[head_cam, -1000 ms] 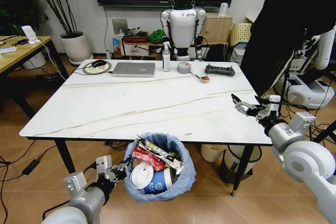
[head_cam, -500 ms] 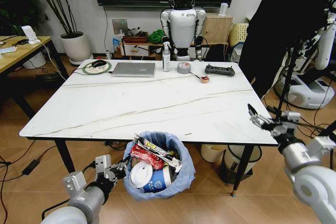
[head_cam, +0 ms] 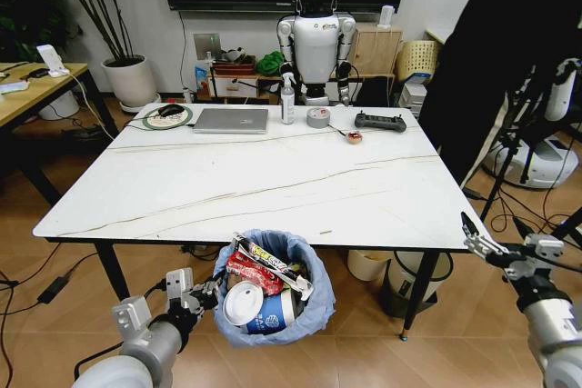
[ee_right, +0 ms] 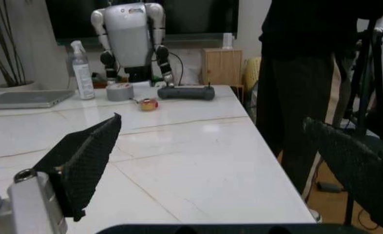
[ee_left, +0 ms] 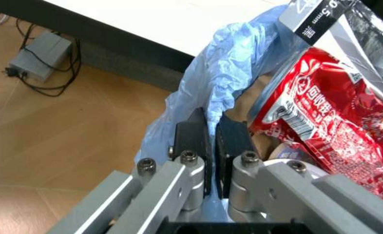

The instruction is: Pick up the trash bin and place the trash from the table into it.

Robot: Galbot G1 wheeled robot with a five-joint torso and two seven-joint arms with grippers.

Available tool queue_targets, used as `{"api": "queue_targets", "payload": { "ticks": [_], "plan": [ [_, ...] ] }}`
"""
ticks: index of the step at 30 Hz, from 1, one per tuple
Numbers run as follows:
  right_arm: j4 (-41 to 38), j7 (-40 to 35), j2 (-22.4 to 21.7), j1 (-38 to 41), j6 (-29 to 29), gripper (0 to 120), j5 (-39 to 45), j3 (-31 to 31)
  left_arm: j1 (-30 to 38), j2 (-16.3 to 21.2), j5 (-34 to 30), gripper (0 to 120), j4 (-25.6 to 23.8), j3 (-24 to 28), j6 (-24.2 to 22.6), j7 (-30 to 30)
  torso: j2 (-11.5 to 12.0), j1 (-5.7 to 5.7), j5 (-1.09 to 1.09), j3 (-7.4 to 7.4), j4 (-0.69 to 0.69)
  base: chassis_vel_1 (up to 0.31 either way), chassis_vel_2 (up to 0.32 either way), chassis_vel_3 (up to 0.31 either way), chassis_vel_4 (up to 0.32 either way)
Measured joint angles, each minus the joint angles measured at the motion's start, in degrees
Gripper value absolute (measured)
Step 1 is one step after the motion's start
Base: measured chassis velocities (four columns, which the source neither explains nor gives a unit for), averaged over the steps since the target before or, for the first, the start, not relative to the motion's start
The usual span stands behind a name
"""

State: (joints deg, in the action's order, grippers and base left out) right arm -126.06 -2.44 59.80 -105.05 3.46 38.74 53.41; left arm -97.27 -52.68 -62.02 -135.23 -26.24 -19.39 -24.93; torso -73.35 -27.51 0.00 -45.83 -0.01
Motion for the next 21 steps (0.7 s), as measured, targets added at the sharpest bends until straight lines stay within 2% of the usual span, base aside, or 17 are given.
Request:
{"api": "queue_targets", "payload": {
  "ticks": [7,12,21],
  "plan": [
    [-2.1,-1.6,0.0,-3.2,0.5,100,-0.6,1.5,0.2,0.6,-0.3,0,0.5,-0.2,0.2,0.1,0.0,0.00,-0.01,0.00,0.01,0.000,0.000,0.000,0.000],
    [-2.0,-2.5,2.8,-5.0,1.6,100,-1.9,3.7,0.7,0.9,-0.6,0,0.8,0.0,0.3,0.2,0.0,-0.01,0.00,0.00,0.00,0.000,0.000,0.000,0.000],
    [-1.7,-2.3,3.6,-5.3,2.1,100,-2.0,4.1,0.5,0.7,-0.5,0,0.8,0.2,0.3,0.3,0.0,-0.01,0.00,0.00,0.00,0.000,0.000,0.000,0.000]
  ]
}}
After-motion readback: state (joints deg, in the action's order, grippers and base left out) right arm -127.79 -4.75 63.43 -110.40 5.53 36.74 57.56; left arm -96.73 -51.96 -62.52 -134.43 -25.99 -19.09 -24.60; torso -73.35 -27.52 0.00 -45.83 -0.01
